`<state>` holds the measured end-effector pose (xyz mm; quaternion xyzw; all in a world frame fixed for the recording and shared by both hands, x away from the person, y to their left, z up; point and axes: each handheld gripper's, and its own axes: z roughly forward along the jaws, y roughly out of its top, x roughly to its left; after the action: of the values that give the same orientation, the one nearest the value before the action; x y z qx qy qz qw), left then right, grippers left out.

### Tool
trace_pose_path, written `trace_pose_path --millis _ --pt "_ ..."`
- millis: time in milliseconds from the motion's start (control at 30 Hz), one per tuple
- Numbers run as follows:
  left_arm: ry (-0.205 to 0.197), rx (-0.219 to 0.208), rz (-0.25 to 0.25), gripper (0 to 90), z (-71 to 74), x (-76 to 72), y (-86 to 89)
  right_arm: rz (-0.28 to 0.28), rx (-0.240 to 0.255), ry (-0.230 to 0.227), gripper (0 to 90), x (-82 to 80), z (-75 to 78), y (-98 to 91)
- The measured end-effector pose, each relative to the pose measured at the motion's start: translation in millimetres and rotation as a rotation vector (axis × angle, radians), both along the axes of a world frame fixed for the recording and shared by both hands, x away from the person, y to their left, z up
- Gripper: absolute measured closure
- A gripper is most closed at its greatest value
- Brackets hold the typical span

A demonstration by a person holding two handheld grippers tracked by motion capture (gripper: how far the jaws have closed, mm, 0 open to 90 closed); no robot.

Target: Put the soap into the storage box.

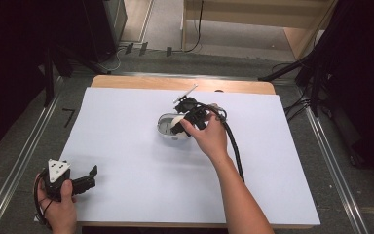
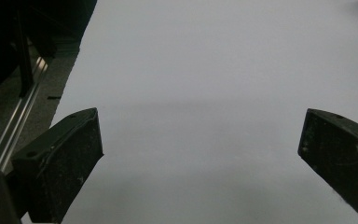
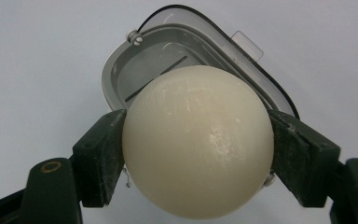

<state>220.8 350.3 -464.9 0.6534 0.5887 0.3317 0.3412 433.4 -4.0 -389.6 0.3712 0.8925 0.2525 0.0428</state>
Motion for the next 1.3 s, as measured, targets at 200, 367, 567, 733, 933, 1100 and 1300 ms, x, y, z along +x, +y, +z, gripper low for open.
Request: trace_pose_path --millis 200,367,567,733,933,1100,1300 --pt "-0.002 -0.003 0.003 0.1 0.0 0.0 0.1 -0.016 -0.001 0.008 25.1 5.5 -1.5 5.8" --pt "-0.002 -0.003 0.002 0.1 -0.1 0.1 0.0 -0.023 -0.003 0.012 25.1 8.8 -4.0 9.4" --pt "0.002 0.0 0.004 0.1 0.0 0.2 0.0 -0.039 -0.009 0.01 25.1 11.9 -9.0 12.5" --pt "0.003 0.001 0.005 0.1 0.0 0.3 0.0 -0.052 -0.005 0.014 25.1 13.7 -10.7 13.1" --pt "0.001 -0.002 0.004 0.1 -0.1 0.3 0.1 -0.054 -0.014 0.026 25.0 14.6 -17.1 15.6" --pt "0.006 0.003 0.005 0.1 0.0 0.4 -0.1 -0.071 -0.007 0.026 24.9 14.4 -19.0 15.9" --pt "0.007 0.004 0.006 0.1 0.0 0.6 -0.1 -0.086 0.018 0.031 23.7 13.3 -19.7 13.8"
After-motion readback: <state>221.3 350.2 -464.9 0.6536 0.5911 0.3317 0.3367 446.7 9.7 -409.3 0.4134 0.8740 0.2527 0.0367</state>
